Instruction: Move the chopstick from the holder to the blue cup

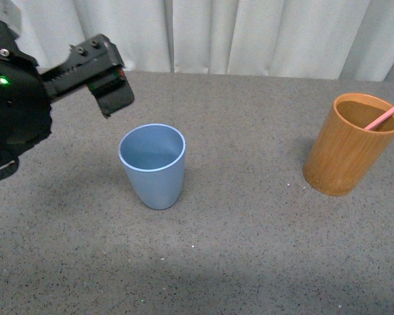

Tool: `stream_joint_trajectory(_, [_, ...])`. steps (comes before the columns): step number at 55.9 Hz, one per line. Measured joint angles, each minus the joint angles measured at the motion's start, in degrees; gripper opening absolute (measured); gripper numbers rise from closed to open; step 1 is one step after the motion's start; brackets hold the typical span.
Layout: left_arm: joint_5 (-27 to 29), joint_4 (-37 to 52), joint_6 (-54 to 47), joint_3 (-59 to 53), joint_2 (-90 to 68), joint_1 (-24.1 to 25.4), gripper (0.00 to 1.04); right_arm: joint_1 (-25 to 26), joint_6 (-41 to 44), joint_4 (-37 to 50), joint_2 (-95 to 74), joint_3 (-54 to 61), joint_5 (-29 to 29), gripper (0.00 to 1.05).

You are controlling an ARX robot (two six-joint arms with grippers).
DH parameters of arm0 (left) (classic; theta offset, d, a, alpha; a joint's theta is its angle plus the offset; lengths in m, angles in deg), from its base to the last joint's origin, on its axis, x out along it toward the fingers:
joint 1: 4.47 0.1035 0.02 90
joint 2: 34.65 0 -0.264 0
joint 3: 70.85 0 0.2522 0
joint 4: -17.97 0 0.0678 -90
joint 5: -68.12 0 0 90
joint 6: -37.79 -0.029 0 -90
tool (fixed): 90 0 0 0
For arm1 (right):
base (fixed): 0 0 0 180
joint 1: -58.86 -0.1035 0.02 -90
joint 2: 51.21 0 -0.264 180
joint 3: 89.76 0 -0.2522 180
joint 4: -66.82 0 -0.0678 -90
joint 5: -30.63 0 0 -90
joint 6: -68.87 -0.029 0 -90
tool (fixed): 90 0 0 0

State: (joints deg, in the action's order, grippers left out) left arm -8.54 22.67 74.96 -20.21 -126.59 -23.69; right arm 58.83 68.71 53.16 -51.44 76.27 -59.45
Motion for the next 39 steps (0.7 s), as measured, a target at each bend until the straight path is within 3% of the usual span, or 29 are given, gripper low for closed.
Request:
stream_joint_trajectory(17, [-1.8,1.6,5.0,-9.4,10.9,7.0,0.98,0.0,0.0,0.0,0.0,0.0,0.0,0.95])
stream_joint_trajectory(18, [-2.2,3.8,4.0,-10.4,10.7,7.5,0.97,0.0,0.0,0.0,0.0,0.0,0.0,0.95])
stream_joint_trajectory(22, [-7.8,30.8,-11.1,-20.8,11.0,12.1,0.79,0.0,0.0,0.0,0.0,0.0,0.0,0.95])
stream_joint_trajectory(26, [-12.5,40.6,-22.9,-26.6,16.8,16.8,0.67,0.0,0.0,0.0,0.0,0.0,0.0,0.95])
stream_joint_trajectory(32, [-12.5,35.3,-31.0,-32.1,30.8,19.1,0.49,0.0,0.0,0.0,0.0,0.0,0.0,0.95])
stream_joint_trajectory(39, [-13.4,14.6,-34.9,-35.8,53.2,19.1,0.25,0.0,0.0,0.0,0.0,0.0,0.0,0.95])
